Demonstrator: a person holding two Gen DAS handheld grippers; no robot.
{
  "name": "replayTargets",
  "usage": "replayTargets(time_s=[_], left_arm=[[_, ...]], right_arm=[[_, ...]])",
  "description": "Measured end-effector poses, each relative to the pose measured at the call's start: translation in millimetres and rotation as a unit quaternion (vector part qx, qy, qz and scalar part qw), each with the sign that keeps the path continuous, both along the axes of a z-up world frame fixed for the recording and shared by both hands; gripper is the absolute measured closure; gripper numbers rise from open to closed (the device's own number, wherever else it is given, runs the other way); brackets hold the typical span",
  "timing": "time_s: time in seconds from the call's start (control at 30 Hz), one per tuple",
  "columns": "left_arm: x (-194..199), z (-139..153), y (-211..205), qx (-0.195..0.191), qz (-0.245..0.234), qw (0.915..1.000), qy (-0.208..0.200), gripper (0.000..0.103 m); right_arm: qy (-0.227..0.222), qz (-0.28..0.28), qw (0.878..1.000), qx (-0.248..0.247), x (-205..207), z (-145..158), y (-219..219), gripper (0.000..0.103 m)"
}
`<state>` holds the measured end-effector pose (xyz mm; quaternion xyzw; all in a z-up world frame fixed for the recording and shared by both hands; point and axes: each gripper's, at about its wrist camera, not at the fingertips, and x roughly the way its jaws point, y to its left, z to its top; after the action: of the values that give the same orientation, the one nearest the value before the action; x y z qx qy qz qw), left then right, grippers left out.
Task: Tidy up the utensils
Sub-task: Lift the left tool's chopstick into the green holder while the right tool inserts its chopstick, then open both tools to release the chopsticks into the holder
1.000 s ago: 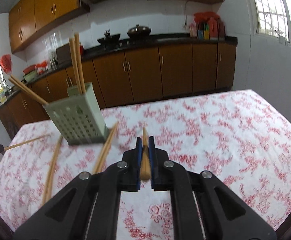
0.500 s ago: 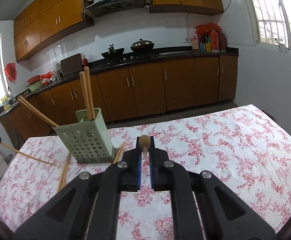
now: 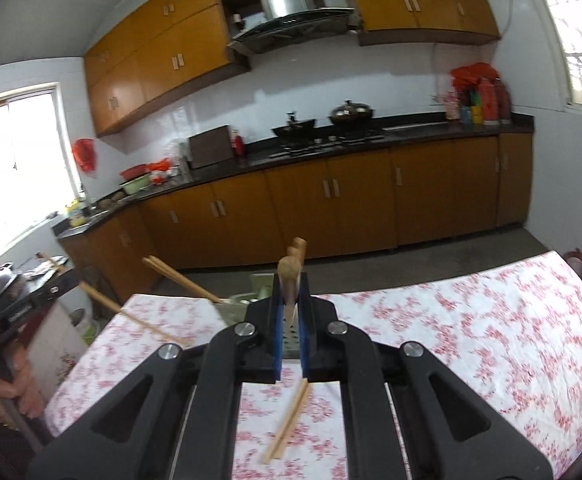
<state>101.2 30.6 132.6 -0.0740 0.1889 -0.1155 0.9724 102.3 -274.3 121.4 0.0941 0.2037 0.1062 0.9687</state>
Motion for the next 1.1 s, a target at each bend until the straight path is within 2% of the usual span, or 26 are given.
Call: replayTargets(time_s=[0.23, 0.33, 0.47, 0.6, 0.7, 1.03, 1.1], left_arm=[[9, 35, -32, -0.006, -0.008, 0.9986, -0.052, 0.096], [22, 48, -42, -0.006, 0.009, 0.9970, -0.076, 0.096], [45, 49, -45, -0.012, 0.041, 0.9947, -0.094, 0.096], [70, 40, -46, -0.018, 0.063, 0.9937, -0.090, 0.096], [87, 26, -49, -0.020, 0.068, 0.9948, -0.073, 0.096], [106, -6, -49, -0.014, 0.062, 0.9978, -0.016, 0.096], [108, -6, -46, -0.018, 0.064, 0.9977, -0.010, 0.095]], right_arm=[[-0.032, 0.024, 0.999, 0.004, 9, 35, 14, 0.096], [-0.025, 0.025, 0.999, 0.004, 31, 40, 17, 0.095], [0.004, 0.021, 1.000, -0.002, 65, 31, 19, 0.095], [0.029, 0.022, 0.999, 0.000, 84, 17, 19, 0.095], [0.043, 0.026, 0.999, -0.002, 96, 8, 22, 0.095], [0.073, 0.027, 0.997, -0.001, 119, -16, 26, 0.095], [0.074, 0.021, 0.997, 0.005, 119, -15, 24, 0.092]])
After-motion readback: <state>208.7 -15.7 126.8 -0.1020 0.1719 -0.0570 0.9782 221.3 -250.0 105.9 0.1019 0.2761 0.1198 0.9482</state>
